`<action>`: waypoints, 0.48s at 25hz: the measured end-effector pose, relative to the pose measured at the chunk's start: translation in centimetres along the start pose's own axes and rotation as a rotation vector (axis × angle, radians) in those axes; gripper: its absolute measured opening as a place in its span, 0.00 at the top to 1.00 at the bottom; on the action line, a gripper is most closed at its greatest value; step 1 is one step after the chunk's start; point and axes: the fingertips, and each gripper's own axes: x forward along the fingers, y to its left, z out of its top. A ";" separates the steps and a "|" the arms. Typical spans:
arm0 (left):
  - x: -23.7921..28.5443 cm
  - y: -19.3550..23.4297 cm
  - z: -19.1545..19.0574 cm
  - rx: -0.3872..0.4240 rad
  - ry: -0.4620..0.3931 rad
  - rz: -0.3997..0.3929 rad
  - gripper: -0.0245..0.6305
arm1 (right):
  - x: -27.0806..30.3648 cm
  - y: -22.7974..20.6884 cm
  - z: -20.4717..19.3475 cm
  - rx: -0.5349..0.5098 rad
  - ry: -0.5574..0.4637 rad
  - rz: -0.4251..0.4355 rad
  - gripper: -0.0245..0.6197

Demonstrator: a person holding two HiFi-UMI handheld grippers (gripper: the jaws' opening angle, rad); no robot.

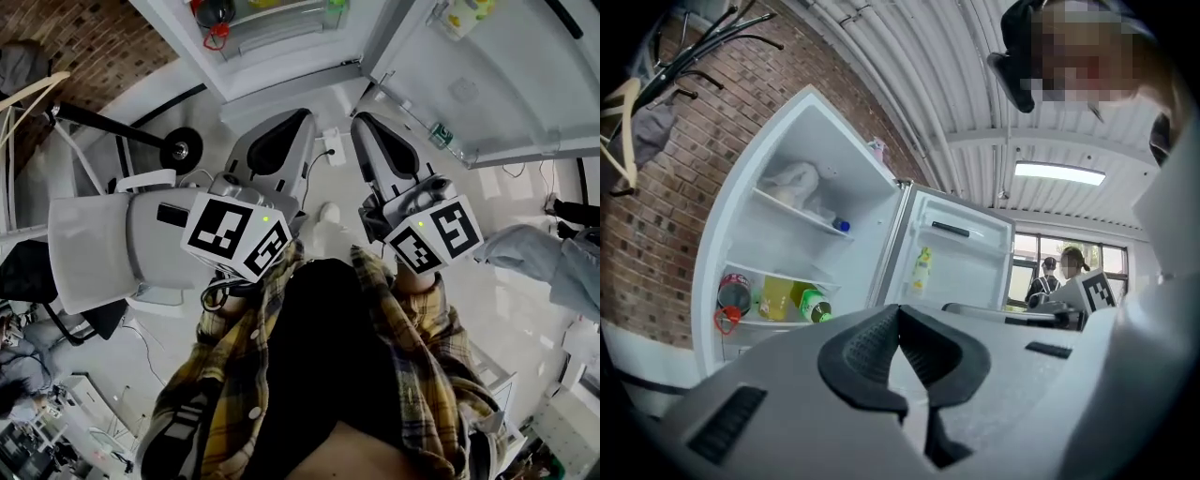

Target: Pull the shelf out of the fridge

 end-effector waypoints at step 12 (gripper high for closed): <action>5.0 0.4 0.9 0.011 -0.032 0.140 0.96 | 2.1 -5.3 0.7 0.059 0.038 0.146 0.93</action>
